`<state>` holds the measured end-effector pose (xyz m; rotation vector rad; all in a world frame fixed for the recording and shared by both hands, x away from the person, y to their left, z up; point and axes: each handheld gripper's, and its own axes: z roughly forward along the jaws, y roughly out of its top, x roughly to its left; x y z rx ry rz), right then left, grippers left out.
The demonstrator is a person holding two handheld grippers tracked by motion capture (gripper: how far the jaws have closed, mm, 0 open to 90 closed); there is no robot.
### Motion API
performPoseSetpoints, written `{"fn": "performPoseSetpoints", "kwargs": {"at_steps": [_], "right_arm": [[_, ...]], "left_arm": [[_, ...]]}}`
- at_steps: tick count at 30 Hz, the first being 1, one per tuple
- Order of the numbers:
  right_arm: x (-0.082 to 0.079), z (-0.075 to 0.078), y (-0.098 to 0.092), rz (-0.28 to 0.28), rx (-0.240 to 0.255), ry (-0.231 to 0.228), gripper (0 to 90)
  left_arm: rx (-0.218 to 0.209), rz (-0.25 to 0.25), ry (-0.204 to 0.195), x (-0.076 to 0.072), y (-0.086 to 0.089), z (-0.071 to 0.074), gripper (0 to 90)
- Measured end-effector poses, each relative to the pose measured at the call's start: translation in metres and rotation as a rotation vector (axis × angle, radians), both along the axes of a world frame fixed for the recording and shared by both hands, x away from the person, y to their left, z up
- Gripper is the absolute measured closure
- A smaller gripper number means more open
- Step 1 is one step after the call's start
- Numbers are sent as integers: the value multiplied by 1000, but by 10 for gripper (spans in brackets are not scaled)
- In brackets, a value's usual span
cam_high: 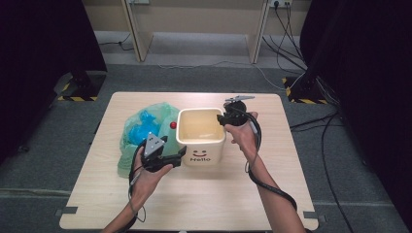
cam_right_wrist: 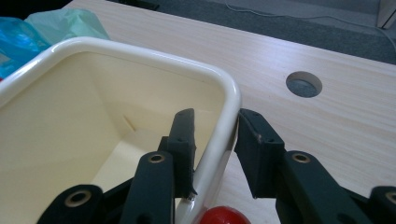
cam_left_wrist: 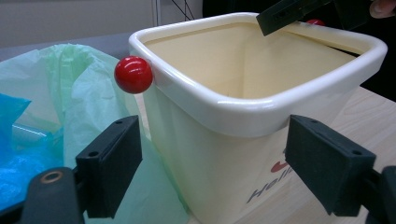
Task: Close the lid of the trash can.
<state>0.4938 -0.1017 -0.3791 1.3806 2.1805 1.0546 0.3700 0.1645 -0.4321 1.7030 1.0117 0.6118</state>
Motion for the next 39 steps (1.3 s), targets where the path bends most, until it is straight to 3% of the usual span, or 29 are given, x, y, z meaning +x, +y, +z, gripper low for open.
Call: {"fn": "performPoseSetpoints", "kwargs": {"at_steps": [5, 11, 20, 27, 39], "right_arm": [[-1, 2, -6, 10, 50, 16, 674], [1, 4, -13, 6, 48, 10, 658], [3, 8, -19, -1, 89, -10, 625], [3, 16, -41, -18, 119, -37, 590], [-2, 10, -81, -32, 103, -67, 473]], "left_arm": [[-30, -4, 0, 0, 3, 3, 187], [-60, 0, 2, 2, 6, 6, 187], [-61, -6, 6, -2, 8, 7, 187], [-80, -26, 20, -9, 10, 6, 180], [-67, -59, 59, -14, 15, -10, 178]]}}
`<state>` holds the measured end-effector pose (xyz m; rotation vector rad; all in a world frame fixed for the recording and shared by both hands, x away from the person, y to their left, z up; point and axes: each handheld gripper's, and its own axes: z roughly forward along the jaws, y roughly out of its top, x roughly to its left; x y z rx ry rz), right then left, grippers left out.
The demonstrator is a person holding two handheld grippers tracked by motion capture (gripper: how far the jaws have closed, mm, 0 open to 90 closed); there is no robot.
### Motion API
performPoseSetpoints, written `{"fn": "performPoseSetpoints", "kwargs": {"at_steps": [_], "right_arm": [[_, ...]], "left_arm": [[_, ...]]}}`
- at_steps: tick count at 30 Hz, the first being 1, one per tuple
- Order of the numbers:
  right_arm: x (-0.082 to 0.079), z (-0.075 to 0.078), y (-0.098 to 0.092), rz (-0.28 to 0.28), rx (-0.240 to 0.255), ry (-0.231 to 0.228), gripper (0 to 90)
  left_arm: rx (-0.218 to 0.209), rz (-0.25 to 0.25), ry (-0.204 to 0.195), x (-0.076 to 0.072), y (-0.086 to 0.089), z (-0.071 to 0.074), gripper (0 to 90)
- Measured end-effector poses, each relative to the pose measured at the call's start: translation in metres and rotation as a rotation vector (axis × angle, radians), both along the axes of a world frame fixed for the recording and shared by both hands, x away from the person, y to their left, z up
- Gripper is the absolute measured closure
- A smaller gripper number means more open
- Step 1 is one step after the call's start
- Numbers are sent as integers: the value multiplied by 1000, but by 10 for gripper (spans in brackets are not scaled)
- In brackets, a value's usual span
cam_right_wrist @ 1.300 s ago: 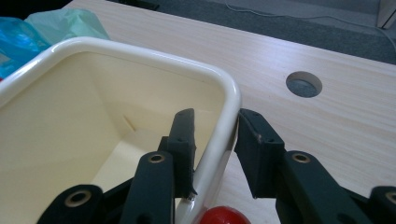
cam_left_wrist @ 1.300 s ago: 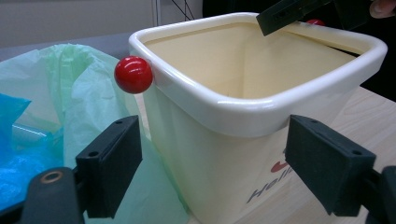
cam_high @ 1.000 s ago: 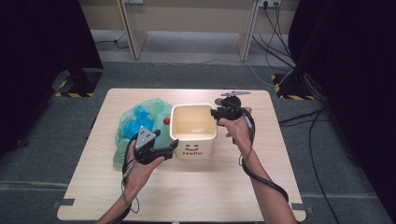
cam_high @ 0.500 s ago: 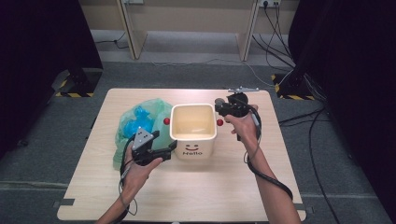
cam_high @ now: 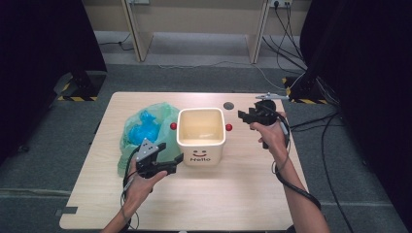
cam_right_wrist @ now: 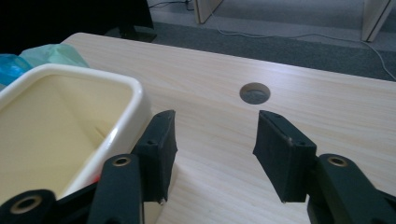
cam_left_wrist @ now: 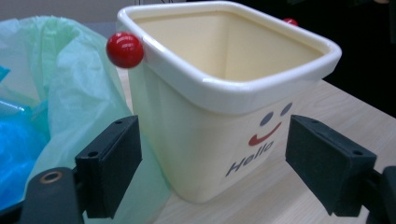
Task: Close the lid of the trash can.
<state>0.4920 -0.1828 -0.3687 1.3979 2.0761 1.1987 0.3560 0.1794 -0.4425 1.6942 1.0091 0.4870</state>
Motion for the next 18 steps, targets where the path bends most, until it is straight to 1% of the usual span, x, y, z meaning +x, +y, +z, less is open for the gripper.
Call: {"fn": "performPoseSetpoints", "kwargs": {"at_steps": [3, 5, 8, 11, 12, 18], "right_arm": [[0, -1, -11, -7, -14, -3, 456], [-1, -1, -17, -18, -30, -4, 446], [-3, -2, -27, -28, -29, -3, 438], [-5, -2, -33, -22, -46, -2, 433], [-6, -2, -35, -16, -60, -3, 429], [-11, 7, -45, -3, -109, -16, 414]], "left_arm": [[9, -3, 6, -1, 2, -3, 178], [7, -2, 8, -1, 4, -4, 178], [7, -3, 12, -1, 5, -5, 178], [18, -7, 15, -2, 6, -7, 177], [20, -7, 15, -2, 7, -7, 177], [31, -10, 26, -2, 8, -13, 177]]}}
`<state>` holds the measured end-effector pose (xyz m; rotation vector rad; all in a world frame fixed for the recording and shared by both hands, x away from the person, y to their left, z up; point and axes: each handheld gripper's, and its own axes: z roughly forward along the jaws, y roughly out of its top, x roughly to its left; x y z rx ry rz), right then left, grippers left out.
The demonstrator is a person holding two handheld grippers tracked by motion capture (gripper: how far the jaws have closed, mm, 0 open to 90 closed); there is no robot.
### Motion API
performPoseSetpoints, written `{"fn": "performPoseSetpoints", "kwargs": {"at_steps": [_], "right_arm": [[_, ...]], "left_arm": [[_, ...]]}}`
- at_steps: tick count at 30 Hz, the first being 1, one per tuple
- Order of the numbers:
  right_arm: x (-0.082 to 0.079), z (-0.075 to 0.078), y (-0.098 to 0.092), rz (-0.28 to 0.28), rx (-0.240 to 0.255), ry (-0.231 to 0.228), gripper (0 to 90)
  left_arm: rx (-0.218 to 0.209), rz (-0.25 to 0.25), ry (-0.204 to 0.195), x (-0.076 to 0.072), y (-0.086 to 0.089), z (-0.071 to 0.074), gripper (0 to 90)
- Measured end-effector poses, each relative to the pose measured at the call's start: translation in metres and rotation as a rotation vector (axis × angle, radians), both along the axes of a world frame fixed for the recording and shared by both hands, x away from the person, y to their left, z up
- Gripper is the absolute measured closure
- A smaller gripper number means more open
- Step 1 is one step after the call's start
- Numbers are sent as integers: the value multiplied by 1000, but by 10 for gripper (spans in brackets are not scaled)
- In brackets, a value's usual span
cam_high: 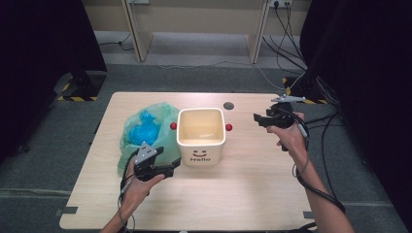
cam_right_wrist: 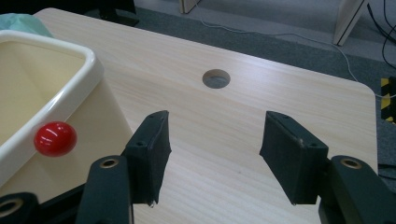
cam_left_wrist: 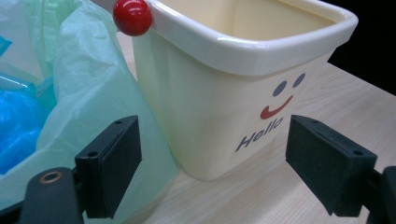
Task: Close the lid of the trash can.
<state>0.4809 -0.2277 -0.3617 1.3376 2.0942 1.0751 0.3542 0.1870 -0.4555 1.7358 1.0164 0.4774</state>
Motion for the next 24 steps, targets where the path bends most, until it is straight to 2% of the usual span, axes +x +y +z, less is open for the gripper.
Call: {"fn": "performPoseSetpoints", "kwargs": {"at_steps": [6, 7, 10, 11, 15, 24], "right_arm": [[-7, -6, -2, 15, 8, 15, 387], [-9, -9, -1, 21, 0, 19, 376], [-19, -17, -2, 72, -77, 42, 361], [-22, -18, -4, 76, -83, 44, 358], [-32, -26, -14, 61, -62, 54, 351], [-38, -56, -12, 43, 54, 76, 326]], "left_arm": [[25, -11, 8, -3, 1, -9, 177], [36, -14, 11, -4, 2, -11, 177], [57, -21, 21, -6, 7, -16, 177], [59, -17, 23, -7, 8, -18, 177], [67, -19, 36, -9, 10, -26, 177], [108, -33, 49, -12, 12, -38, 174]]}}
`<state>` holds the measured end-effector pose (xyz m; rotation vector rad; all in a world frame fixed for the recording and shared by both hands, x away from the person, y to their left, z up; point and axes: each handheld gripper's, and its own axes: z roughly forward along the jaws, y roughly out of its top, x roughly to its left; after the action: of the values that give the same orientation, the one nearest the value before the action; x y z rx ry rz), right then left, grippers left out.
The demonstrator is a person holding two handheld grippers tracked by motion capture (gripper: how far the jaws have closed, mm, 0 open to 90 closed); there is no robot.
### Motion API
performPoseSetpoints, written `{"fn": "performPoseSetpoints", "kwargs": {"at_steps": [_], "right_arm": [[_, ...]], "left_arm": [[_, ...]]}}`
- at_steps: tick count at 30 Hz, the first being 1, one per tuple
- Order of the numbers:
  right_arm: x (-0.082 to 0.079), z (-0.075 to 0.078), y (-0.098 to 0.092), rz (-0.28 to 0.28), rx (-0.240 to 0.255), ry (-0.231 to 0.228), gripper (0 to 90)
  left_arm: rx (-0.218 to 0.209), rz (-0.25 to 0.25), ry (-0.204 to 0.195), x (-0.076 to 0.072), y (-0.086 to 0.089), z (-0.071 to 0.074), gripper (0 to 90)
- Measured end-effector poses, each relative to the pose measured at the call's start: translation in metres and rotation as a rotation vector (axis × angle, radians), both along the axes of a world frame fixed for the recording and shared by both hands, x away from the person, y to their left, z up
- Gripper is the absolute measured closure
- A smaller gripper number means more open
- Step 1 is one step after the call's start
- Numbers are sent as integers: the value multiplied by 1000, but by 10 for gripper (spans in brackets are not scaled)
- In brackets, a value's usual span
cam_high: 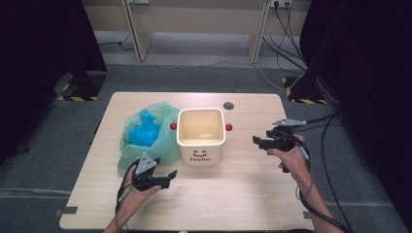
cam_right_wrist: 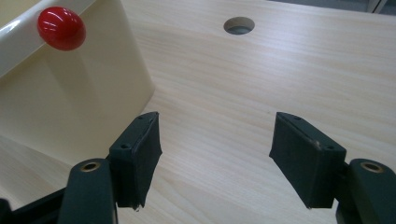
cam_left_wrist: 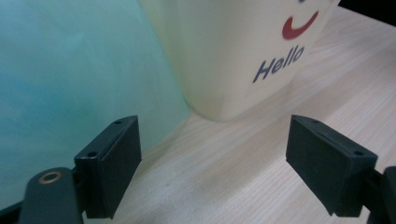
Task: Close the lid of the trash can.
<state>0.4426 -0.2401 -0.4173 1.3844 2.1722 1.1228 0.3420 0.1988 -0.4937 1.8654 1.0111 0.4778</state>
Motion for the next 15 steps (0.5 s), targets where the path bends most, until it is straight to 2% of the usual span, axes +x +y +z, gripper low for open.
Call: {"fn": "performPoseSetpoints", "kwargs": {"at_steps": [8, 15], "right_arm": [[-6, -19, 4, -11, 63, 12, 310], [-17, -33, 9, 4, 66, 17, 289]], "left_arm": [[36, -27, 25, -3, -2, -11, 174], [52, -36, 25, -5, 1, -18, 174]]}}
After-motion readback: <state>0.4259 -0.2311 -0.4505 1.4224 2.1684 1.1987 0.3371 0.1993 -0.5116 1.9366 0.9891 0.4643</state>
